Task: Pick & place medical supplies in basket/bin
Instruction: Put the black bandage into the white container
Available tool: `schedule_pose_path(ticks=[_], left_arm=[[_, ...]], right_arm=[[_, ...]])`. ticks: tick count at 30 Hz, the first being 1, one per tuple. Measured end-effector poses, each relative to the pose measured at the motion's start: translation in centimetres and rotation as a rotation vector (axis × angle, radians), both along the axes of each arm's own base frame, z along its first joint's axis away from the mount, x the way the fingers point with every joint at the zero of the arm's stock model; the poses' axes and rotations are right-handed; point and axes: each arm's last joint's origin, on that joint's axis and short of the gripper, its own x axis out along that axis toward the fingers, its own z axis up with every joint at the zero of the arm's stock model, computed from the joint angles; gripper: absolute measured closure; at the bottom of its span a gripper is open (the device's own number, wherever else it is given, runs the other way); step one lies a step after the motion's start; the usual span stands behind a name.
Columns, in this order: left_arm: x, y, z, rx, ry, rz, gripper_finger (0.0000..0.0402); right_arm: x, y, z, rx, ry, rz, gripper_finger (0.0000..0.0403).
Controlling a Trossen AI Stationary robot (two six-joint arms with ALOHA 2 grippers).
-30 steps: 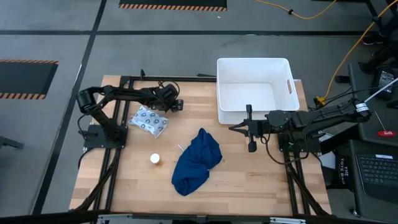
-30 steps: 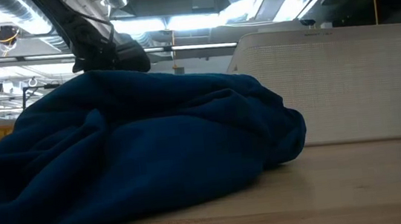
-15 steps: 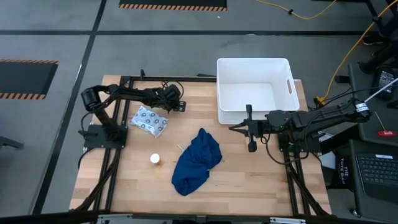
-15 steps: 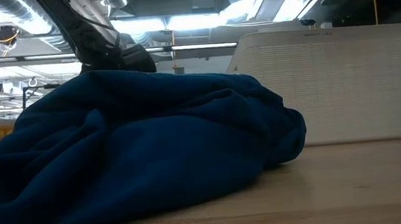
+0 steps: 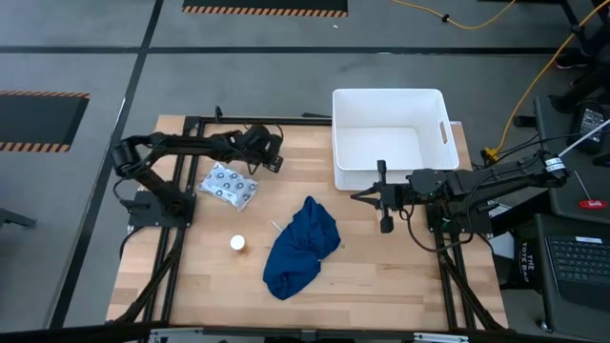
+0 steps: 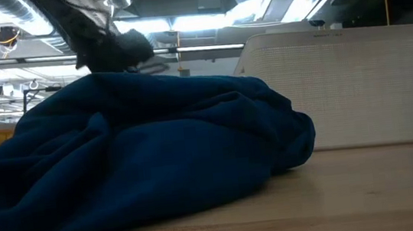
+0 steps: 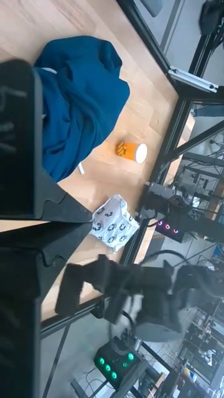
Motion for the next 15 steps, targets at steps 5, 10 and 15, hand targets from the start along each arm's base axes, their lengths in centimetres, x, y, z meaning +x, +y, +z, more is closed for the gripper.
schedule_pose_path(ticks=[5,10,15], left_arm=[[-1.2,-1.0,3.6,0.078,-0.081,-0.105,0.0326],[-2.6,-2.5,7.1,0.253,-0.123,-0.269,0.0325],[-3.2,-4.6,9.7,0.425,-0.177,-0.445,0.0325]], right_arm=[[0.0,0.0,0.0,0.0,0.0,0.0,0.0394],[0.0,0.0,0.0,0.0,0.0,0.0,0.0394],[0.0,0.0,0.0,0.0,0.0,0.0,0.0394]])
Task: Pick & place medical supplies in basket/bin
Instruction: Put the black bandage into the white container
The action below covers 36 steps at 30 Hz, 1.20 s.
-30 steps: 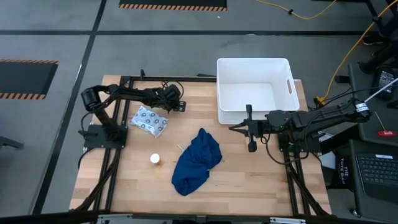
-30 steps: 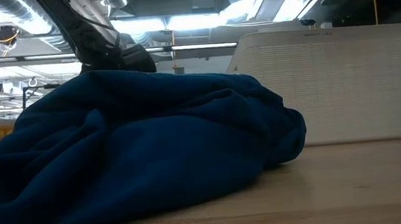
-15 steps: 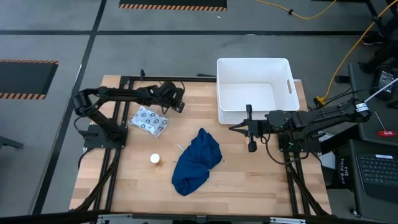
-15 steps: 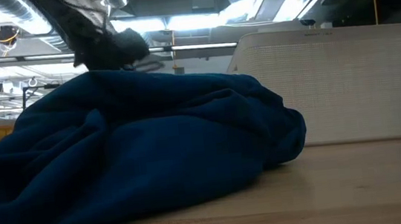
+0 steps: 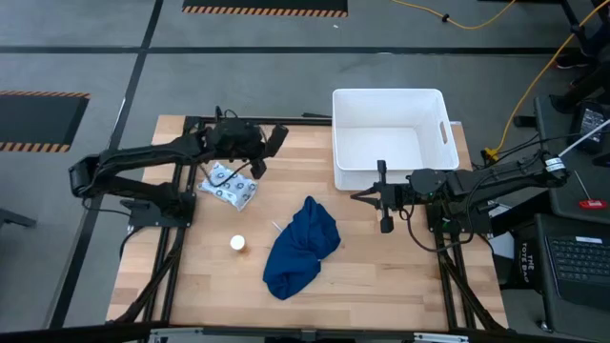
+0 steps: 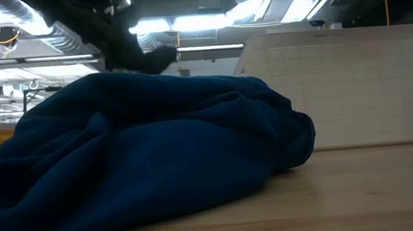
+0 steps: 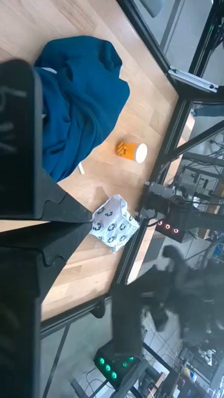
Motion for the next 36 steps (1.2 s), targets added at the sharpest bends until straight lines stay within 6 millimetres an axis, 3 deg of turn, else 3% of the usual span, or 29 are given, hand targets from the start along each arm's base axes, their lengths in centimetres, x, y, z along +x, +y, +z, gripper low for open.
schedule_pose_path(ticks=[3,9,22,36], left_arm=[[-0.1,-1.4,0.9,0.095,-0.033,-0.169,0.0322],[0.2,-3.0,0.4,0.216,-0.202,-0.395,0.0325],[0.0,-4.6,-2.9,0.294,-0.272,-0.512,0.0328],[0.4,-7.2,-1.9,0.412,-0.352,-0.646,0.0322]], right_arm=[[0.0,0.0,0.0,0.001,0.0,0.0,0.0394],[0.0,0.0,0.0,0.004,0.001,-0.001,0.0394],[1.8,0.3,-1.1,-0.026,0.014,0.006,0.0394],[4.5,0.8,-2.1,-0.083,-0.061,0.019,0.0394]])
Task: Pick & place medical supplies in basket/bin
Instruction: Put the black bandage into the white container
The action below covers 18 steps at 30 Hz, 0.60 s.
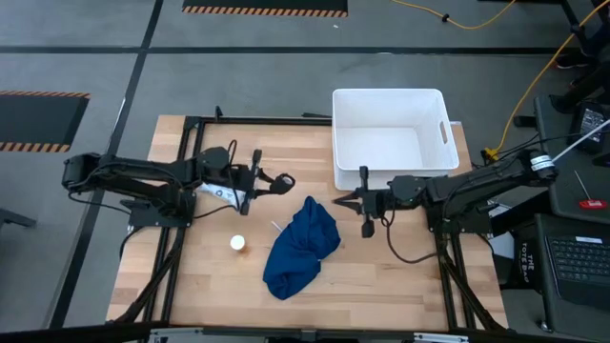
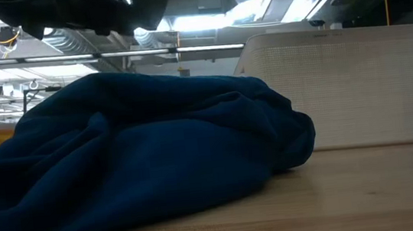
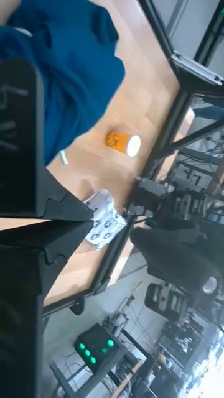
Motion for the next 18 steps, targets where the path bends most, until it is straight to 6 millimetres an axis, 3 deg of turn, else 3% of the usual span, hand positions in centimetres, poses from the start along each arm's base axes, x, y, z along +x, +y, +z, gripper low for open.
schedule_pose_path(ticks=[10,18], left_arm=[[0.6,-0.9,0.3,0.11,-0.06,0.04,0.0322],[1.1,-0.9,0.4,0.13,-0.115,0.038,0.0316]], right_arm=[[1.3,-0.2,0.3,0.058,-0.13,-0.022,0.0388],[1.9,-1.7,0.3,0.147,-0.175,-0.086,0.0324]])
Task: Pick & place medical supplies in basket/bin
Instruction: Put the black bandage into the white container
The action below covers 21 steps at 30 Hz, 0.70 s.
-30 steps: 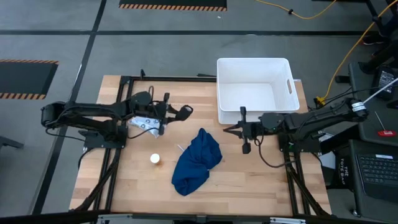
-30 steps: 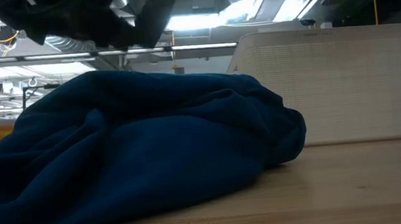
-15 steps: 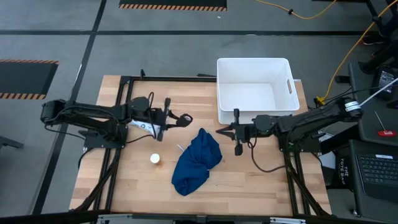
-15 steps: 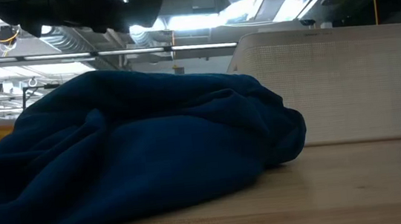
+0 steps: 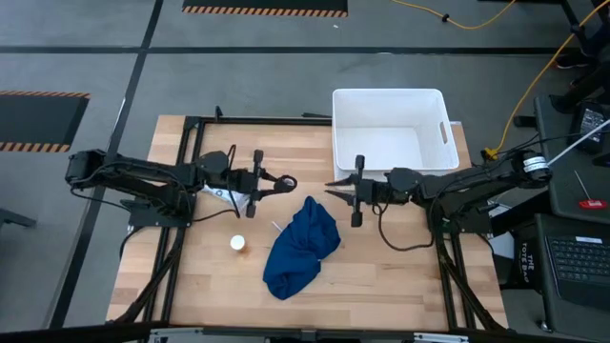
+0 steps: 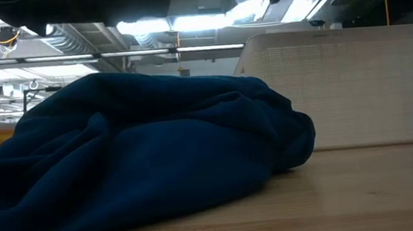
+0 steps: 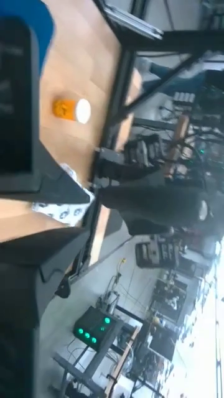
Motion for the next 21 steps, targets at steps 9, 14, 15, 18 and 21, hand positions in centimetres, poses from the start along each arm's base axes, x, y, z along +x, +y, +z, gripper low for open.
schedule_pose_path(ticks=[9,14,15,18,21], left_arm=[[1.4,0.1,0.1,0.026,0.006,-0.001,0.0319],[3.1,0.3,-0.3,0.08,0.045,-0.006,0.0317],[3.4,0.3,-0.4,0.087,0.051,-0.007,0.0318],[4.1,0.4,-0.3,0.104,0.051,-0.009,0.032],[4.3,0.4,-0.1,0.117,0.045,-0.01,0.0319]], right_arm=[[0.9,0.0,0.7,-0.024,-0.06,-0.004,0.0228],[3.1,0.2,1.6,-0.004,0.051,-0.004,0.0188],[3.7,0.3,1.8,-0.009,0.077,-0.004,0.0182],[5.0,0.4,2.3,-0.031,0.107,-0.003,0.0168],[5.9,0.3,2.5,-0.033,0.106,-0.007,0.0162]])
